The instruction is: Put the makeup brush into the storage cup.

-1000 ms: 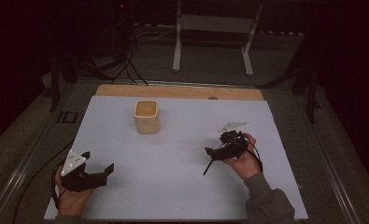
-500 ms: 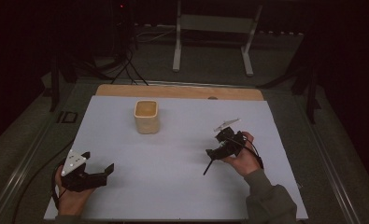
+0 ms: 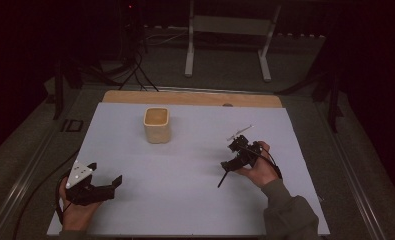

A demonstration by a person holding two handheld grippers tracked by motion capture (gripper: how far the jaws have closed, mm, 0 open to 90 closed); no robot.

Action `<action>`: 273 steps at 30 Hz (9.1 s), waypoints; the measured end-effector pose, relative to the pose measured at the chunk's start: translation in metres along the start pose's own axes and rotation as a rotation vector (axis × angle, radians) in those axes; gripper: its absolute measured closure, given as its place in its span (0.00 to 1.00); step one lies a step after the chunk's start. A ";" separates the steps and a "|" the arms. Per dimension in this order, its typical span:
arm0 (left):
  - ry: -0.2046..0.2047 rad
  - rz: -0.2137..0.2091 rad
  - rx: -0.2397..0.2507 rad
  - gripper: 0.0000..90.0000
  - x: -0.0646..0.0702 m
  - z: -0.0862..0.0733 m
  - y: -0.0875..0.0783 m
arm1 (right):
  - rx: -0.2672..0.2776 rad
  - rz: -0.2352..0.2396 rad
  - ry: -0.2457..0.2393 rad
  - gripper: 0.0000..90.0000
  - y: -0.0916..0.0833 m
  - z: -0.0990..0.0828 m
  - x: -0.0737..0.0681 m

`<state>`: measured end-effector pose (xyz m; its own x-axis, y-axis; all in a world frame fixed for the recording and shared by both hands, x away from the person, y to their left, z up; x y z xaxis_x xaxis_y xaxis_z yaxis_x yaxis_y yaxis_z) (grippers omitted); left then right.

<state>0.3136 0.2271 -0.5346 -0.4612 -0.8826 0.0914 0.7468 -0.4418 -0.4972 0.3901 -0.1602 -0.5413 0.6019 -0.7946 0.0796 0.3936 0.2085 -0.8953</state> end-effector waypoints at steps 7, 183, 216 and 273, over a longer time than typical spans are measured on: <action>0.001 0.000 0.001 0.01 0.000 0.000 0.000 | -0.027 0.002 -0.005 0.10 0.004 -0.002 -0.003; -0.037 -0.075 0.043 0.01 0.015 0.011 0.001 | 0.450 0.215 -0.076 0.95 -0.026 0.075 -0.057; -0.005 -0.208 0.109 0.01 0.058 0.066 0.017 | 0.574 0.285 -0.141 0.95 -0.039 0.087 -0.089; -0.050 -0.421 0.205 0.56 0.130 0.120 0.068 | 0.637 0.387 -0.193 0.95 -0.041 0.096 -0.130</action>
<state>0.3621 0.0634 -0.4527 -0.7241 -0.6244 0.2928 0.5813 -0.7811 -0.2280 0.3622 -0.0107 -0.4724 0.8656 -0.4970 -0.0606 0.4196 0.7860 -0.4540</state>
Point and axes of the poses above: each handheld gripper's, and its own axes: y roughly forward along the jaws, z roughly out of its top, x roughly to its right, the point moved 10 cm from there along y, roughly forward along the jaws, and after that the axes turned 3 degrees about -z, right-handed, at the moved point
